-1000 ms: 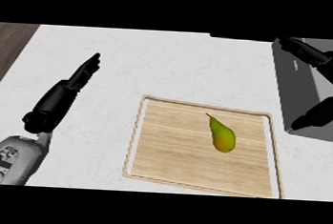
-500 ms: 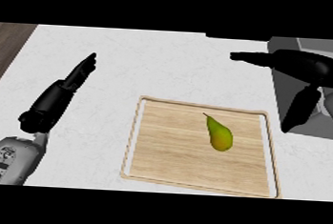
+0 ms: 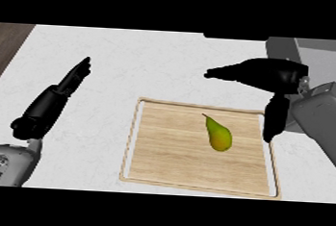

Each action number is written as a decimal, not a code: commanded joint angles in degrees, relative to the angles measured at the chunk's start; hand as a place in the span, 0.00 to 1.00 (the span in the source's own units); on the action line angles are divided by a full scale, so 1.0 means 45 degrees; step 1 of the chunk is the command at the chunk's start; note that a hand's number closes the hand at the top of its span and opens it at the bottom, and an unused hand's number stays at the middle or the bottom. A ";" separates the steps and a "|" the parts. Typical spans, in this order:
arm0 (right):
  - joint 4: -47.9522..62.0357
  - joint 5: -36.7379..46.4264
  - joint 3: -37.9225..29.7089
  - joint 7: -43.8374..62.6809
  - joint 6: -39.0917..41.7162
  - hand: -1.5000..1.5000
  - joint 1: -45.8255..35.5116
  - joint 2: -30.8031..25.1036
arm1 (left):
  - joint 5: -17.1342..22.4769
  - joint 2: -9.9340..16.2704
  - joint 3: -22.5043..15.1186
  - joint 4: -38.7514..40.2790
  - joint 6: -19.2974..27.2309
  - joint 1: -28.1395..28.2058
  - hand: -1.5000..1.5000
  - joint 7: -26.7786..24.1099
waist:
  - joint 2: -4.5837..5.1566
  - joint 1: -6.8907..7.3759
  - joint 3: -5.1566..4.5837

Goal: Pick the pear from the tray and place it in the cardboard box

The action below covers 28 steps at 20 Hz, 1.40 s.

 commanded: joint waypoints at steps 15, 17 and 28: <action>-0.1531 0.3188 -0.0710 0.2288 0.0626 0.00 0.2093 0.2647 | -0.0577 -0.0483 0.1335 -0.0910 -0.1136 0.0230 0.50 0.0530 | 0.0015 -0.0014 0.0011; -0.0191 0.3913 -0.0710 0.1439 0.0542 0.00 0.1352 0.2744 | -0.1127 -0.0996 0.0964 -0.0345 -0.0975 0.0744 0.50 -0.0525 | 0.0039 0.0034 0.0009; 0.1005 0.6587 -0.0265 -0.0470 -0.0652 0.00 0.2433 0.2912 | -0.1669 -0.1681 0.1122 -0.0792 -0.1241 0.0253 0.50 0.0638 | 0.0046 0.0035 0.0014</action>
